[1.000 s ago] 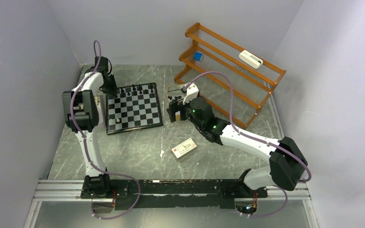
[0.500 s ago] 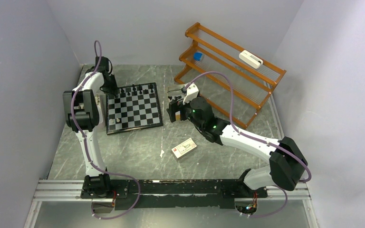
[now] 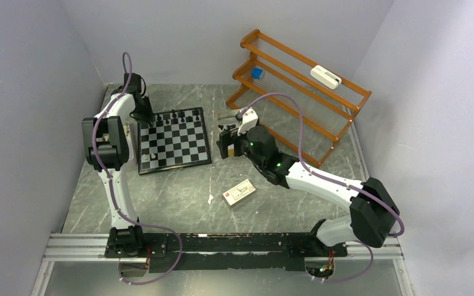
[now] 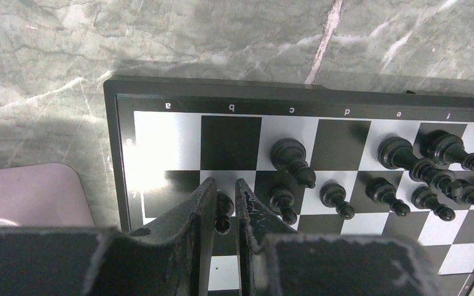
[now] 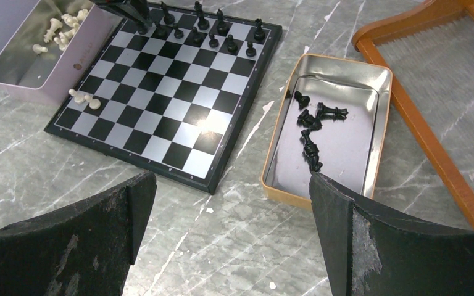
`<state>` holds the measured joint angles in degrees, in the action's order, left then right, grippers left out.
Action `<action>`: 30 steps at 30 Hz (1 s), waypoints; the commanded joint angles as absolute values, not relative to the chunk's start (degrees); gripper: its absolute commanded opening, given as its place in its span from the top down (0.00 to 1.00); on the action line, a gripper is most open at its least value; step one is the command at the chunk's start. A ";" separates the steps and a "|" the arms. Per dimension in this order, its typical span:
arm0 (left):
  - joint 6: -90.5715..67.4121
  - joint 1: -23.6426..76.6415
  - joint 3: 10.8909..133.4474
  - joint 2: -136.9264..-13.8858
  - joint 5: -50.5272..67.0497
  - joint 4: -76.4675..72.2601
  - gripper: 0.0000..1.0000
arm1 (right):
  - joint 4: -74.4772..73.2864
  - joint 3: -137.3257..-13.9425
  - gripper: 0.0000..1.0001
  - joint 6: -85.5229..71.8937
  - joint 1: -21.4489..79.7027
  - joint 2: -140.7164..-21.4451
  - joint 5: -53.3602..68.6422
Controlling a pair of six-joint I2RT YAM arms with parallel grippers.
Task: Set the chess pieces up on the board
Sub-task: Place the chess piece on the chessboard.
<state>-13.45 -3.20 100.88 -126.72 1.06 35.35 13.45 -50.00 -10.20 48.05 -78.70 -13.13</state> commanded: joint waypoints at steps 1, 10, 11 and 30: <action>-13.19 -2.90 102.48 -128.10 3.28 34.89 0.76 | 14.95 -50.10 0.00 -9.76 48.05 -79.19 -13.96; -13.71 -2.90 101.77 -126.16 0.10 35.29 0.64 | 14.97 -50.22 0.00 -9.92 48.07 -79.16 -13.54; -13.78 -2.90 101.66 -126.06 0.09 35.79 0.63 | 14.94 -50.27 0.00 -9.88 48.07 -79.25 -13.54; -15.47 -2.40 96.07 -121.44 0.09 36.39 0.67 | 14.87 -50.01 0.00 -10.03 48.07 -78.58 -12.79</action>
<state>-15.03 -3.09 96.55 -123.63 0.99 35.81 13.47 -50.00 -10.22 48.05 -78.70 -12.75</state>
